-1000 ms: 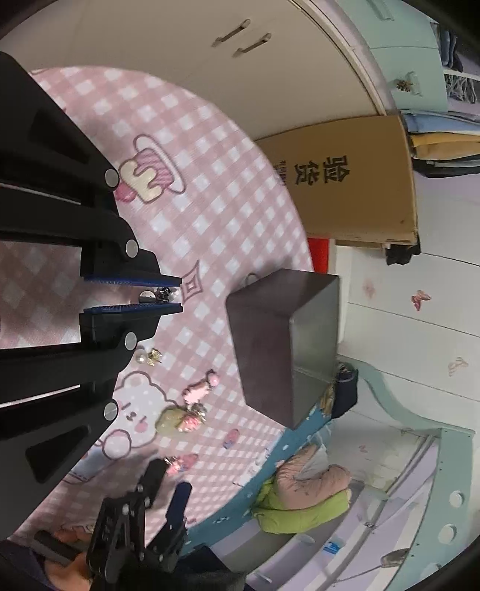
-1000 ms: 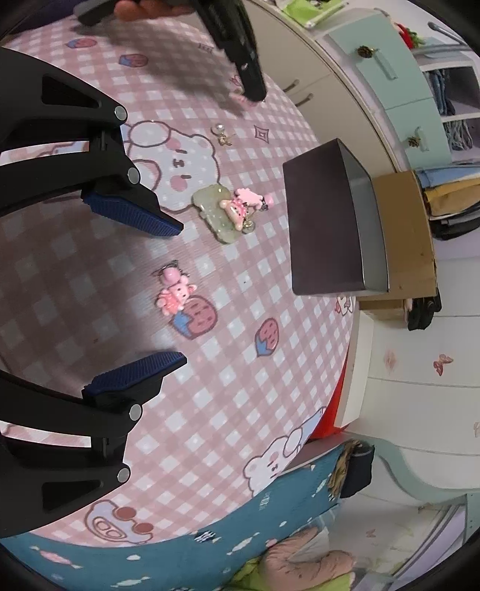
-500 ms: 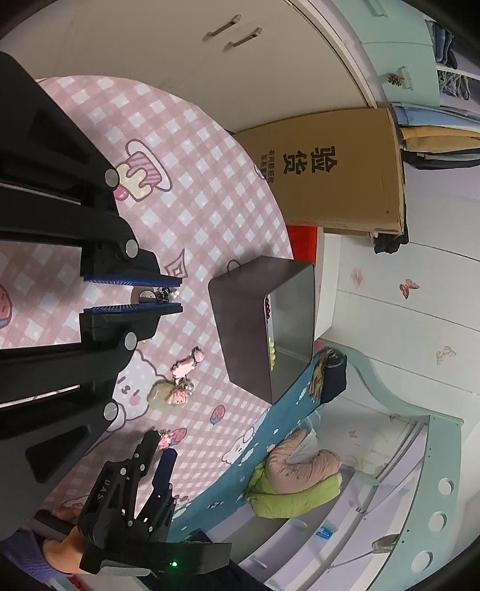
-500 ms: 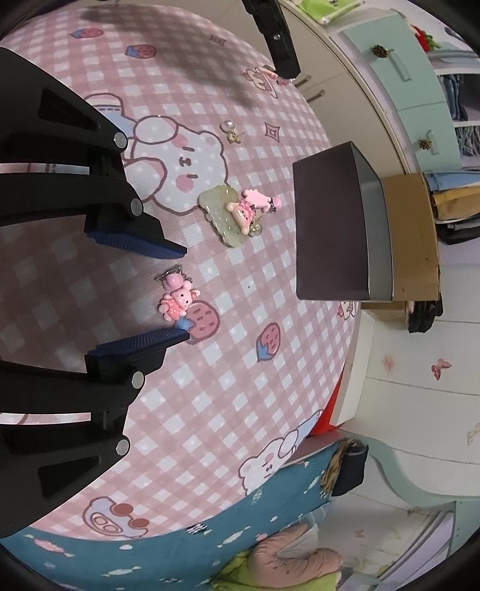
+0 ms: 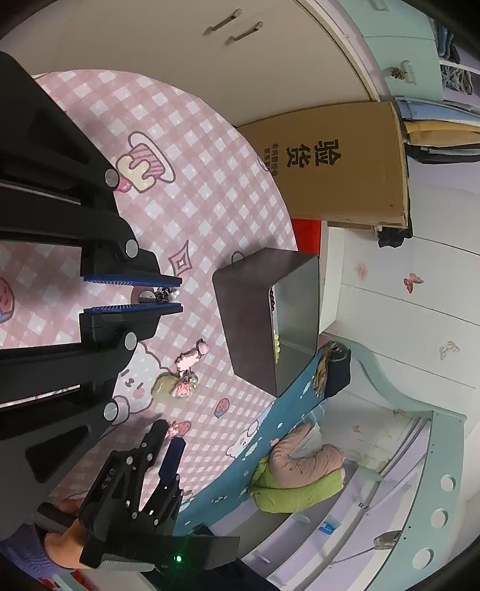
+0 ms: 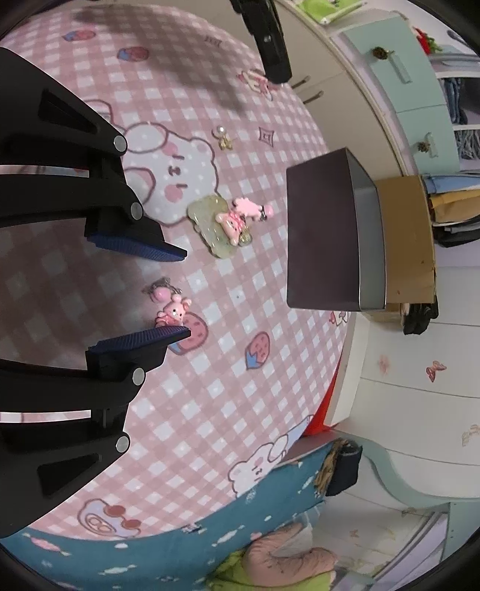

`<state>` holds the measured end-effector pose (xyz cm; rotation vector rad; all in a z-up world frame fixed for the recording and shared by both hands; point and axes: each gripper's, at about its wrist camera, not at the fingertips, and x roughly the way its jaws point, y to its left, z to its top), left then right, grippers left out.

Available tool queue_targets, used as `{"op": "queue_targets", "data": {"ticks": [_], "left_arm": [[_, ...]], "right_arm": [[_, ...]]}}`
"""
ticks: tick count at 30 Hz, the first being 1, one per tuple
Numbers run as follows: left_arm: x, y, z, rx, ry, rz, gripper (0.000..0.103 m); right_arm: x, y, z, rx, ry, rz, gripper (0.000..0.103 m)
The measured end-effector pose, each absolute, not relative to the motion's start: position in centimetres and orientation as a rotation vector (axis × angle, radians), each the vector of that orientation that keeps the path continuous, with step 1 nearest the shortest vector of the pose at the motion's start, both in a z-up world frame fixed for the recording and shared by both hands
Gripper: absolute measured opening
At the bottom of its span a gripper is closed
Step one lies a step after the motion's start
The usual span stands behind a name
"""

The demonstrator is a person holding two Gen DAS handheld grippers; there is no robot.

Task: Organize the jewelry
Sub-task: 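Grasp a small silver charm with the left tool while the right tool approaches the pink bunny charm, then grasp the pink bunny charm with the right tool while the left tool carries the silver charm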

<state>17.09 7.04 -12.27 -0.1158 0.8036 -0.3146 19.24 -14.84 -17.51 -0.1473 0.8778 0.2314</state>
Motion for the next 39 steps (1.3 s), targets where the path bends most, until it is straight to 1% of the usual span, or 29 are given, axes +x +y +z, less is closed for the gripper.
{"op": "queue_targets", "data": {"ticks": [5, 14, 16, 24, 33, 39], "left_arm": [[17.1, 7.0, -12.0, -0.121, 0.800, -0.324, 0.007], [17.1, 6.9, -11.9, -0.125, 0.803, -0.340, 0.007], [17.1, 6.9, -11.8, -0.129, 0.803, -0.344, 0.007], [16.9, 6.0, -10.9, -0.133, 0.796, -0.411, 0.007], [18.1, 4.1, -6.5, -0.118, 0.735, -0.515, 0.007], [21.2, 2.9, -4.9, -0.123, 0.751, -0.563, 0.007]], "right_arm": [[19.1, -15.1, -17.5, -0.183, 0.874, 0.194, 0.019], [18.2, -16.1, -17.7, -0.127, 0.890, 0.194, 0.020], [18.3, -16.4, -17.8, -0.097, 0.899, 0.210, 0.013], [18.0, -16.6, -16.9, -0.058, 0.880, 0.248, 0.012], [19.5, -17.0, -10.3, -0.005, 0.765, 0.289, 0.012], [21.7, -16.2, -6.9, 0.011, 0.720, 0.331, 0.012]]}}
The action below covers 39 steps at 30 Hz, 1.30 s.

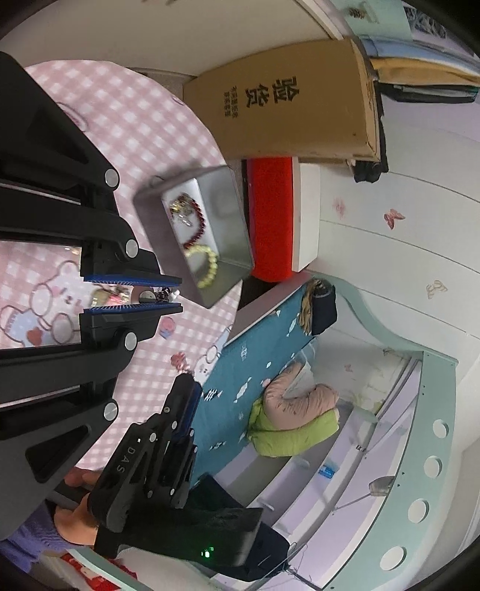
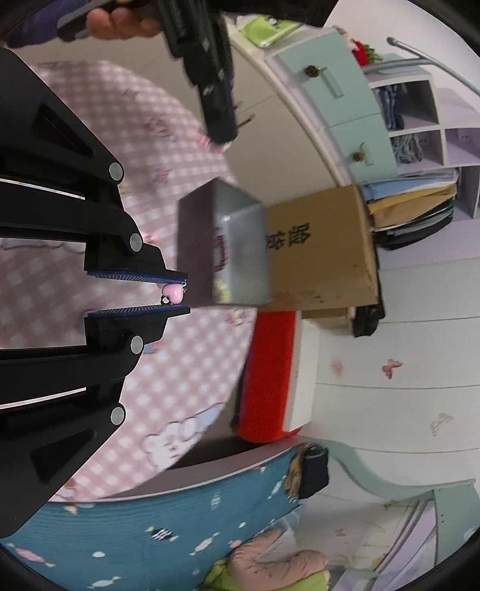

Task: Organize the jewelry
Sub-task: 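Grasp the pink bunny charm with the right tool while the left tool carries the silver charm, then lower both charms into the grey tin box and open both tools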

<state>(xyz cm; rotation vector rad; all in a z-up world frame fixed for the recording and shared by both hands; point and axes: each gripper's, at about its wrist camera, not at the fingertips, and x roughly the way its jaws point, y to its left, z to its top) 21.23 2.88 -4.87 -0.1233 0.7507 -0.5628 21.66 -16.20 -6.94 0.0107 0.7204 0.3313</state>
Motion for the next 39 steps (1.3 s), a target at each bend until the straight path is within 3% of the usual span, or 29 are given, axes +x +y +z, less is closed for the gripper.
{"op": "queue_targets", "data": {"ticks": [7, 15, 26, 39], "left_arm": [[26.8, 2.7, -5.5, -0.174, 0.829, -0.541, 0.007], [31.0, 2.6, -9.2, -0.147, 0.913, -0.452, 0.007], [32.0, 2.1, -11.7, -0.080, 0.951, -0.407, 0.007], [31.4, 1.4, -11.8, -0.039, 0.943, -0.392, 0.008]], "right_arm": [[26.1, -13.9, -5.8, 0.032, 0.731, 0.376, 0.012], [31.0, -11.2, -8.5, 0.026, 0.808, 0.388, 0.012], [33.3, -10.1, -12.4, 0.018, 0.888, 0.386, 0.012], [33.4, -10.3, -12.8, 0.022, 0.897, 0.391, 0.013]]}}
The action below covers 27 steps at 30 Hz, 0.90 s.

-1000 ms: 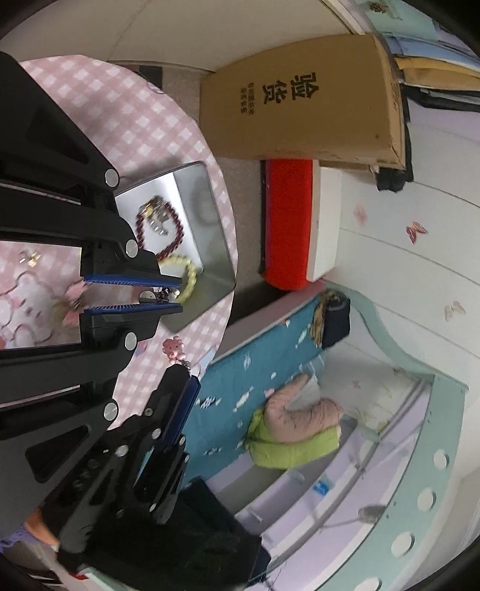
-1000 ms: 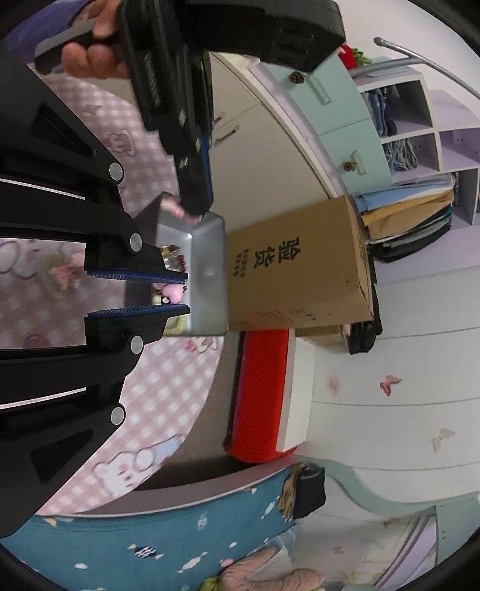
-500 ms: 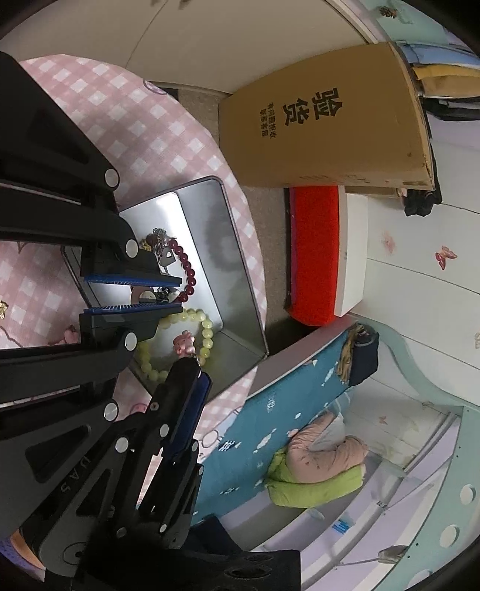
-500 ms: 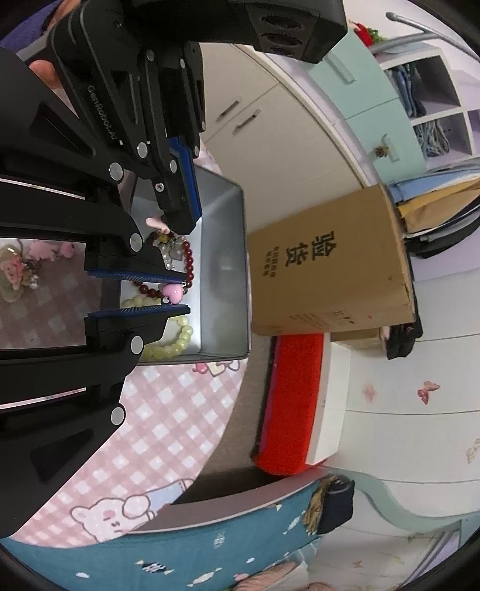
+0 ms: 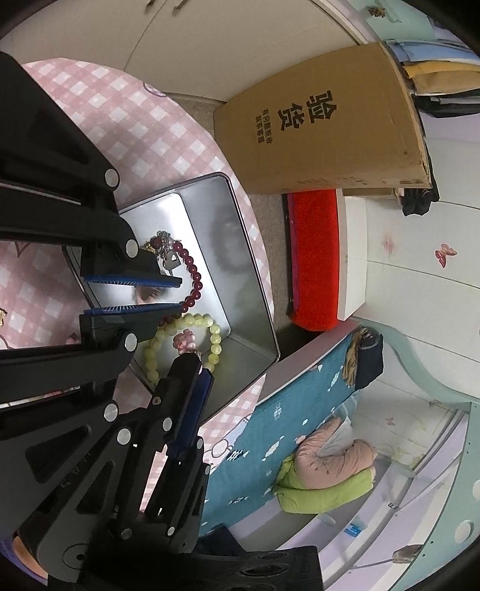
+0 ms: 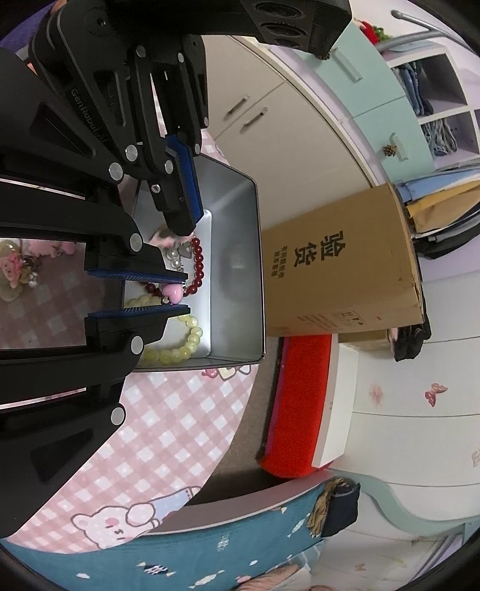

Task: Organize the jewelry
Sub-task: 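Lower both charms into the grey tin box and open both tools, then withdraw both tools from the box toward the remaining charms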

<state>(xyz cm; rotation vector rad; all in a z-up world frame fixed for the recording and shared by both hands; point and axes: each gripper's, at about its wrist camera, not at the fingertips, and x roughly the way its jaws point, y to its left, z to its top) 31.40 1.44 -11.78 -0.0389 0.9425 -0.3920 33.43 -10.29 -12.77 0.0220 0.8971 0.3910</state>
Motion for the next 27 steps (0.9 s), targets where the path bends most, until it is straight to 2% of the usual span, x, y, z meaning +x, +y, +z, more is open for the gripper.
{"op": "queue_targets", "data": {"ticks": [3, 5, 10, 17, 20, 21, 22, 23, 24, 25, 27], "left_arm": [[31.3, 1.4, -11.7, -0.041, 0.944, -0.391, 0.008], [31.3, 1.4, -11.7, -0.037, 0.944, -0.392, 0.018], [30.7, 2.0, -10.8, -0.054, 0.918, -0.380, 0.033], [29.9, 2.9, -9.4, -0.096, 0.883, -0.409, 0.039], [29.0, 3.1, -8.4, -0.118, 0.851, -0.418, 0.048], [28.6, 3.2, -8.0, -0.117, 0.838, -0.417, 0.048], [28.3, 3.2, -7.7, -0.116, 0.830, -0.420, 0.048], [27.8, 3.4, -7.2, -0.116, 0.817, -0.422, 0.049], [27.2, 3.6, -6.7, -0.116, 0.799, -0.417, 0.052], [26.7, 3.8, -6.4, -0.112, 0.784, -0.413, 0.057], [25.3, 4.1, -5.5, -0.093, 0.741, -0.407, 0.058]], "right_arm": [[33.3, -10.4, -12.8, 0.023, 0.897, 0.391, 0.013], [33.2, -10.5, -12.7, 0.025, 0.896, 0.390, 0.013], [32.9, -10.8, -12.5, 0.034, 0.895, 0.394, 0.014], [31.9, -10.9, -11.2, 0.056, 0.866, 0.425, 0.015], [31.0, -11.2, -10.1, 0.055, 0.845, 0.420, 0.016], [30.5, -11.4, -9.6, 0.054, 0.833, 0.416, 0.022], [30.1, -11.6, -9.2, 0.052, 0.823, 0.409, 0.040], [29.5, -11.9, -8.7, 0.047, 0.806, 0.394, 0.047], [28.8, -12.2, -8.2, 0.036, 0.784, 0.379, 0.052], [28.2, -12.5, -7.8, 0.025, 0.775, 0.375, 0.052], [27.1, -13.1, -7.2, 0.023, 0.765, 0.374, 0.052]]}}
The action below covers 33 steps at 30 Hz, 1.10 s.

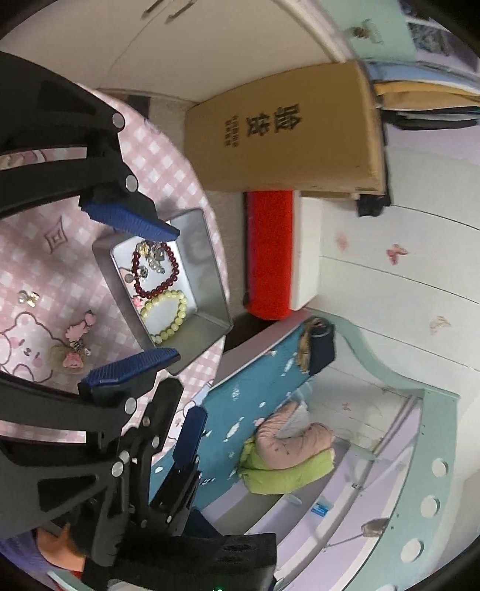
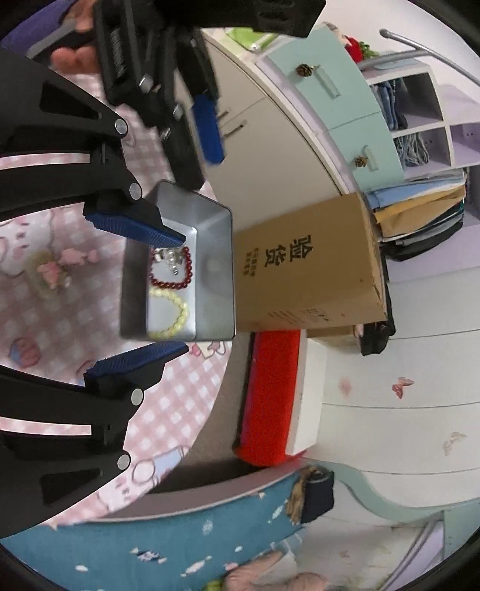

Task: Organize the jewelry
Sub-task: 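Withdraw both tools from the box toward the remaining charms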

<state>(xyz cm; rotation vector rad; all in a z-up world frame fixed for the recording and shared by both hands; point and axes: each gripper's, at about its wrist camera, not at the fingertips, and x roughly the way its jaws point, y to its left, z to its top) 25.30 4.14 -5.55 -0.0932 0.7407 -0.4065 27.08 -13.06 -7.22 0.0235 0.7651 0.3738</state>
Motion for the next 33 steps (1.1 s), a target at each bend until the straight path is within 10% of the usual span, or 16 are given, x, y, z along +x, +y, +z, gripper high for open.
{"op": "queue_targets", "data": {"ticks": [26, 33], "left_arm": [[18.7, 3.0, -15.9, 0.052, 0.854, -0.367, 0.059], [18.7, 2.2, -16.8, 0.061, 0.893, -0.395, 0.035]], "right_arm": [[20.1, -15.4, -17.7, 0.001, 0.940, 0.349, 0.064], [20.4, -14.3, -17.8, -0.033, 0.937, 0.396, 0.065]]}}
